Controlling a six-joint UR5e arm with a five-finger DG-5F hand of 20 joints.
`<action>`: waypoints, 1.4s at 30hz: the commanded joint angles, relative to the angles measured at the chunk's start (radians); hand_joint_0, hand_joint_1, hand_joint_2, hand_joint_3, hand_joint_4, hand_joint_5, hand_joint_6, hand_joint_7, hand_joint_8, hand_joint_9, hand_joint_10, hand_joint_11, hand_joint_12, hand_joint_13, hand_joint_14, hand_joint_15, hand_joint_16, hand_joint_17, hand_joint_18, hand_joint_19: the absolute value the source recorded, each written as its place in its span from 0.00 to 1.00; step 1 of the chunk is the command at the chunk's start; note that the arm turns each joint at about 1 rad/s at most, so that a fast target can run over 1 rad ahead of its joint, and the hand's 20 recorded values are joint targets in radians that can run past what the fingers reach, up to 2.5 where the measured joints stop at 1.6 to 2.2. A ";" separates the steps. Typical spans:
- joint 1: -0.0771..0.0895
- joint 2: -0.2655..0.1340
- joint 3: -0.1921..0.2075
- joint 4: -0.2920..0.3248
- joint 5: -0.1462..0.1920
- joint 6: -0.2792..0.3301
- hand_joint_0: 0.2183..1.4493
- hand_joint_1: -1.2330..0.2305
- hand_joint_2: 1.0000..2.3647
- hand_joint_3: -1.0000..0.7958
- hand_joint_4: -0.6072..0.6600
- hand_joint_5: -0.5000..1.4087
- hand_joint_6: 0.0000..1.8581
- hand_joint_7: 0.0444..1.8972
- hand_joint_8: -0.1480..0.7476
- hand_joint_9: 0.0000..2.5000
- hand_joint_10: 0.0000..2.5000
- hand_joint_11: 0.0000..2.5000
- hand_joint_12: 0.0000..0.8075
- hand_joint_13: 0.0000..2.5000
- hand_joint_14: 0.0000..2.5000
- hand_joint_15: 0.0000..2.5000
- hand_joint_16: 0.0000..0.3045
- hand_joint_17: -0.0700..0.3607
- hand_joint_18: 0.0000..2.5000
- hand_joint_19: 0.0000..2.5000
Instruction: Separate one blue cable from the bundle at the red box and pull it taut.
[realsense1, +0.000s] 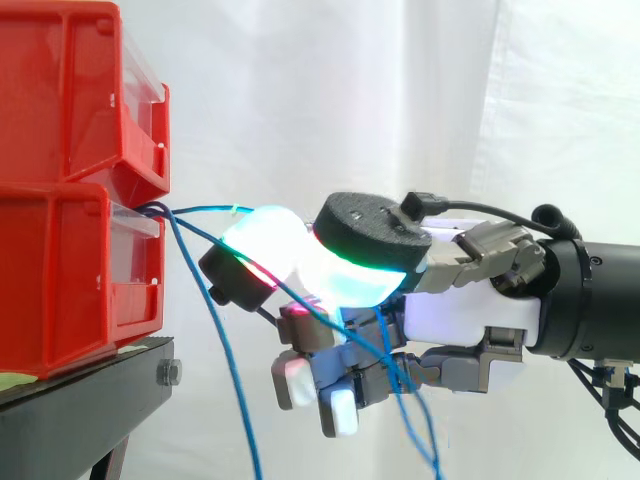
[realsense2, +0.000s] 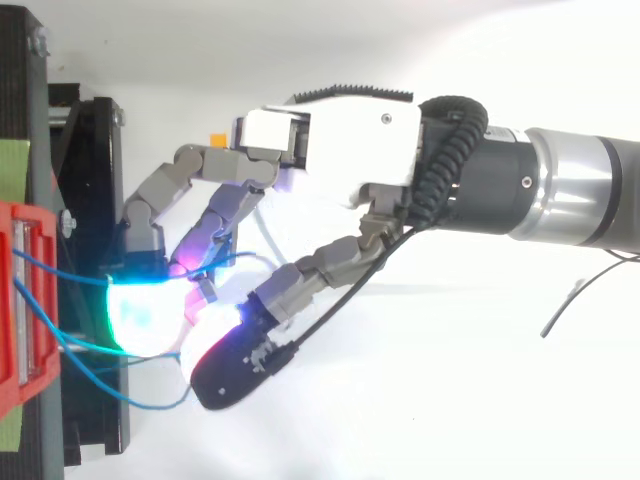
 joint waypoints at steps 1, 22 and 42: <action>0.005 0.000 0.009 -0.021 -0.001 0.014 0.39 0.16 0.00 0.28 0.49 0.15 0.52 0.39 0.42 0.38 0.01 0.46 0.42 0.34 0.01 0.29 0.18 0.44 0.34 0.29; 0.008 -0.001 0.009 -0.021 -0.002 0.015 0.25 0.53 0.00 0.28 0.52 0.16 0.46 0.38 0.46 0.44 0.01 0.48 0.47 0.35 0.01 0.27 0.18 0.44 0.28 0.30; 0.009 -0.001 0.009 -0.022 -0.002 0.012 0.22 0.48 0.00 0.28 0.60 0.14 0.46 0.35 0.47 0.34 0.31 0.53 0.44 0.43 0.46 0.50 0.17 0.44 0.39 0.43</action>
